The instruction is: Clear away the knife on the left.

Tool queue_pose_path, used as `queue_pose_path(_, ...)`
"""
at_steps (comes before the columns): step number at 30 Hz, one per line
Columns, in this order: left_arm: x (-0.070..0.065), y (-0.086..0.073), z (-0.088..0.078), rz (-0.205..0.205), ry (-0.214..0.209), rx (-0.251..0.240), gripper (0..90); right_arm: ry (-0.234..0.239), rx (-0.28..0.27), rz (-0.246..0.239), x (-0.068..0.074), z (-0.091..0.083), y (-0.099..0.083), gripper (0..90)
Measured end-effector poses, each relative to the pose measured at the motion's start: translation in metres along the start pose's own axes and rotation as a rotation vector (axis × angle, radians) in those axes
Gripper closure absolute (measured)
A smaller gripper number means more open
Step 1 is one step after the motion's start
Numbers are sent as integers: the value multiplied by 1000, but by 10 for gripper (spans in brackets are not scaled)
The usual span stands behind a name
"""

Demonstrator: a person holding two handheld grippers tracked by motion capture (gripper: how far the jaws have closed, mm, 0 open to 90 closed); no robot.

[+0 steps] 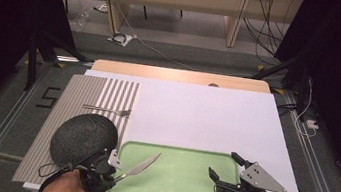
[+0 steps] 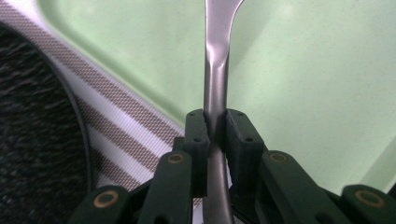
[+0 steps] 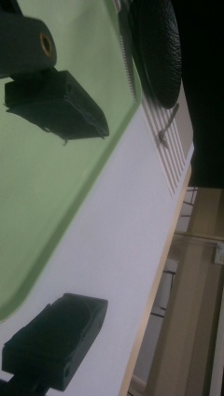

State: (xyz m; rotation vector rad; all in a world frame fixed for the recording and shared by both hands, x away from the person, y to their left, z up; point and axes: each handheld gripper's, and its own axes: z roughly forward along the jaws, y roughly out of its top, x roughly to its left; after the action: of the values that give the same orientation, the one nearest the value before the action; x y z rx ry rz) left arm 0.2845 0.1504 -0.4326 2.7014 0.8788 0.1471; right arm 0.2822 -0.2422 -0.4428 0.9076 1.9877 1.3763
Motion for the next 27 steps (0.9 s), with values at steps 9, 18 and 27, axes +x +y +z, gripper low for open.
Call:
queue_pose_path(9, -14, 14, 3, 38, -21, 11, 793, 0, 2, 2, 0, 0, 0, 155)
queue_pose_path(18, -26, 25, 7, 74, -42, 29, 792, -2, 3, 1, 0, 0, 0, 155)
queue_pose_path(27, -38, 32, 12, 109, -74, 43, 793, -1, 0, 1, 0, 0, 0, 155)
